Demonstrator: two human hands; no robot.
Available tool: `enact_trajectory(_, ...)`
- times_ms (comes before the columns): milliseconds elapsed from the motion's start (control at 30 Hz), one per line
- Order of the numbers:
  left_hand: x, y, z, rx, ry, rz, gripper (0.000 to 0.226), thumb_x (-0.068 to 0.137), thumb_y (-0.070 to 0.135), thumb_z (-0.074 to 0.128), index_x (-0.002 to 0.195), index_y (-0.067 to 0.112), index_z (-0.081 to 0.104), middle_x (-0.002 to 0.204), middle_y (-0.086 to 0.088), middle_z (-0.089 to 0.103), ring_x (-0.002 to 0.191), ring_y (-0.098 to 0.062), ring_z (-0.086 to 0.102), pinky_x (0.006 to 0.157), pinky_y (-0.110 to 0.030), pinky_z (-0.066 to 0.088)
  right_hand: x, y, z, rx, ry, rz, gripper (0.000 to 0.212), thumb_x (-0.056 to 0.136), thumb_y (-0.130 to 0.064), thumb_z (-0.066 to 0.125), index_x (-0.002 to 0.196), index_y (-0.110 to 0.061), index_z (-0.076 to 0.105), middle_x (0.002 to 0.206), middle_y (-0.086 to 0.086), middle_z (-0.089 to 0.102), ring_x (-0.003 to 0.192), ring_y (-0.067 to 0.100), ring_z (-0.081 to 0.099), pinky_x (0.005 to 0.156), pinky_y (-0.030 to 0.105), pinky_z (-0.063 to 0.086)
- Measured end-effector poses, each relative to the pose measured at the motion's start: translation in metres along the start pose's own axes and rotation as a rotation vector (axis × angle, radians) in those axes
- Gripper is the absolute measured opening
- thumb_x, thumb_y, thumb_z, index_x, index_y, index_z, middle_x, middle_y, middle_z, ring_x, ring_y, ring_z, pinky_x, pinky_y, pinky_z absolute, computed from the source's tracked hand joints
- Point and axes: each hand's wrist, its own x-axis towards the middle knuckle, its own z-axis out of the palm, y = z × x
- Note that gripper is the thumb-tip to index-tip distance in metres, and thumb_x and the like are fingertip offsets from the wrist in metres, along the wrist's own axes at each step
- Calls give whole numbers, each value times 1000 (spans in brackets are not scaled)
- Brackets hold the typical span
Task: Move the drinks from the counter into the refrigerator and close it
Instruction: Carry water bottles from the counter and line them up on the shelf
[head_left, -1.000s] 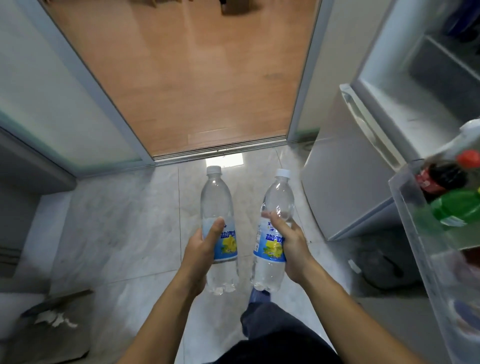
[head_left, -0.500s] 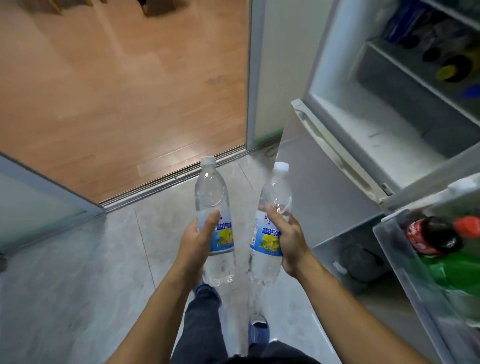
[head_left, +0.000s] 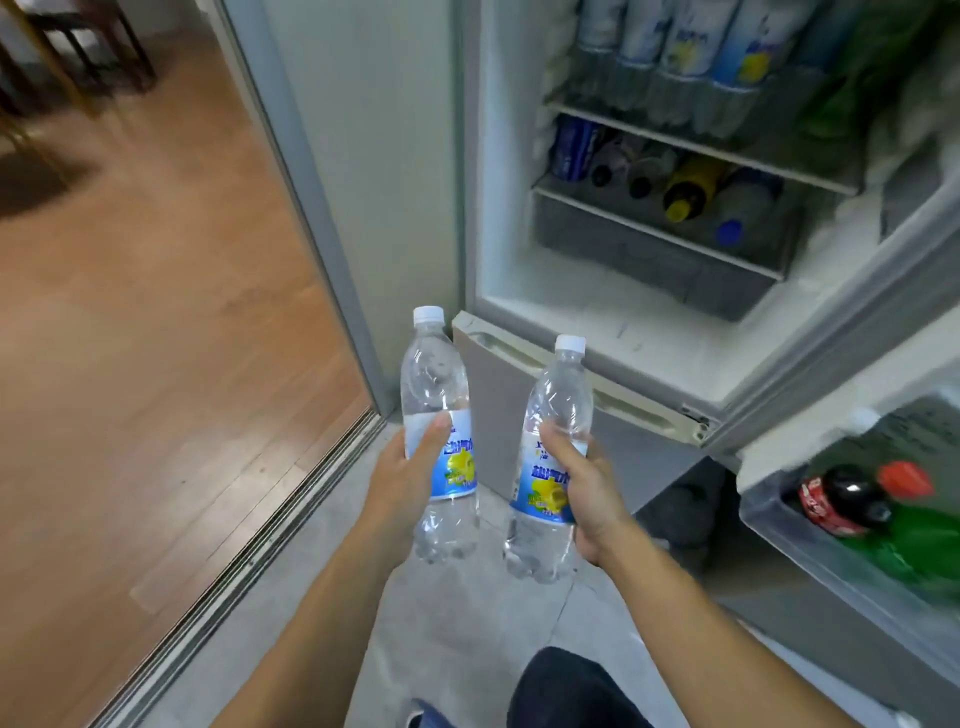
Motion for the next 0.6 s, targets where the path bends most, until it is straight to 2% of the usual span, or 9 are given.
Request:
enact_trajectory(33, 10, 11, 6, 7, -36, 5, 33, 82, 59, 64, 100, 33, 71, 92, 3, 78, 83, -16, 75, 62, -25, 56, 4, -8, 1, 22, 24, -16, 56, 73, -47, 74, 119, -19, 64, 107, 13, 75, 93, 30, 74, 76, 40, 62)
enact_trajectory(100, 33, 35, 22, 20, -110, 29, 48, 67, 69, 69, 99, 33, 71, 94, 0, 78, 83, -18, 75, 62, -28, 58, 15, -27, -1, 73, 70, -50, 60, 69, -48, 74, 120, -16, 64, 105, 14, 75, 90, 31, 75, 70, 40, 62)
enact_trajectory(167, 55, 58, 40, 46, -181, 35, 52, 62, 75, 72, 97, 37, 71, 95, -1, 77, 85, -20, 75, 73, -38, 60, 27, -49, -4, 103, 135, -97, 61, 67, -47, 75, 118, -17, 63, 100, 12, 76, 82, 27, 76, 60, 34, 60)
enact_trajectory(233, 77, 78, 61, 62, -237, 56, 46, 66, 74, 68, 97, 40, 71, 97, 0, 77, 87, -21, 75, 81, -45, 57, 42, -72, -11, 93, 191, -149, 57, 69, -48, 75, 117, -21, 63, 100, 8, 77, 83, 25, 76, 61, 32, 60)
enact_trajectory(367, 113, 115, 106, 64, -266, 94, 58, 72, 67, 71, 112, 25, 68, 97, -2, 77, 83, -20, 75, 65, -35, 58, 70, -122, -27, 107, 268, -250, 43, 82, -44, 72, 116, -19, 65, 100, 7, 77, 87, 24, 75, 73, 36, 61)
enact_trajectory(467, 131, 143, 139, 78, -326, 126, 54, 70, 66, 73, 104, 24, 70, 91, -5, 77, 78, -23, 75, 64, -37, 59, 87, -161, -40, 160, 316, -311, 49, 76, -44, 75, 117, -18, 63, 102, 10, 76, 89, 28, 75, 78, 41, 62)
enact_trajectory(533, 142, 157, 159, 71, -389, 145, 54, 64, 68, 75, 96, 25, 72, 88, -7, 77, 75, -24, 75, 62, -37, 60, 99, -183, -51, 224, 347, -353, 48, 77, -29, 79, 119, -16, 59, 98, 11, 76, 81, 27, 75, 71, 39, 62)
enact_trajectory(600, 155, 166, 175, 81, -428, 159, 57, 61, 69, 70, 97, 25, 72, 90, -4, 78, 81, -22, 75, 68, -35, 60, 109, -206, -58, 232, 399, -410, 53, 67, -24, 79, 116, -20, 56, 93, 5, 75, 72, 19, 74, 63, 33, 59)
